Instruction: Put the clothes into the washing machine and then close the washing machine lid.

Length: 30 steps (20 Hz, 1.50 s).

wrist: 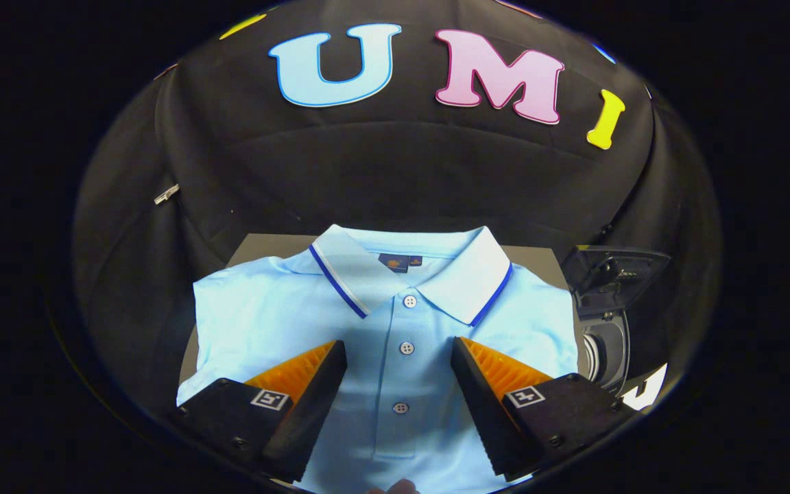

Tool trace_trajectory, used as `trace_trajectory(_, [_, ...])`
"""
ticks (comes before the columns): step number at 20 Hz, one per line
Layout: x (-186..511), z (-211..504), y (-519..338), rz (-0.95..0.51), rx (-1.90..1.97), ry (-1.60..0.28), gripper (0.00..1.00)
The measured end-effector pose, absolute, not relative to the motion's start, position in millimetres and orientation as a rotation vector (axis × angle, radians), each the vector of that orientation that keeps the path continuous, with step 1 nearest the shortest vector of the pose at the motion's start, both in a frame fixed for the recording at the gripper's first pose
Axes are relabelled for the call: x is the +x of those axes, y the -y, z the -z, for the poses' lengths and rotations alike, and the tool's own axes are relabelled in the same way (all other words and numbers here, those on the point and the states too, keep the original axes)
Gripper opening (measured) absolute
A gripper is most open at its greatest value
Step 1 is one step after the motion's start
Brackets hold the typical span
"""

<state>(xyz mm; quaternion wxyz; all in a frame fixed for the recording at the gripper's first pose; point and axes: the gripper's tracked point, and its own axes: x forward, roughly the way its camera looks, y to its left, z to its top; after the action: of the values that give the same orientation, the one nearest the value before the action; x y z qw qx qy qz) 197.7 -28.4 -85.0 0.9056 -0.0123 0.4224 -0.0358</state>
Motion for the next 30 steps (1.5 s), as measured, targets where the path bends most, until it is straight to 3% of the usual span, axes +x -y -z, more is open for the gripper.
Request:
trace_trajectory(8, [199.5,84.3,32.2,0.086,-0.034,-0.940,0.97])
trace_trajectory(9, [199.3,84.8,34.2,0.088,-0.035,-0.933,0.80])
trace_trajectory(11, [198.8,83.7,33.0,0.088,-0.020,-0.935,0.73])
trace_trajectory(16, [198.5,85.4,38.2,0.080,-0.028,-0.948,0.72])
trace_trajectory(17, [200.5,87.6,40.2,0.075,-0.022,-0.947,0.42])
trace_trajectory(23, [196.0,84.9,42.0,0.061,-0.004,-0.944,0.42])
trace_trajectory(24, [197.0,85.4,42.4,0.063,0.015,-0.942,0.23])
trace_trajectory(27, [199.5,83.9,45.3,0.056,0.058,-0.929,0.22])
trace_trajectory(28, [199.5,84.8,46.5,0.056,0.067,-0.919,0.09])
trace_trajectory(30, [197.8,83.9,45.8,0.065,0.071,-0.921,0.09])
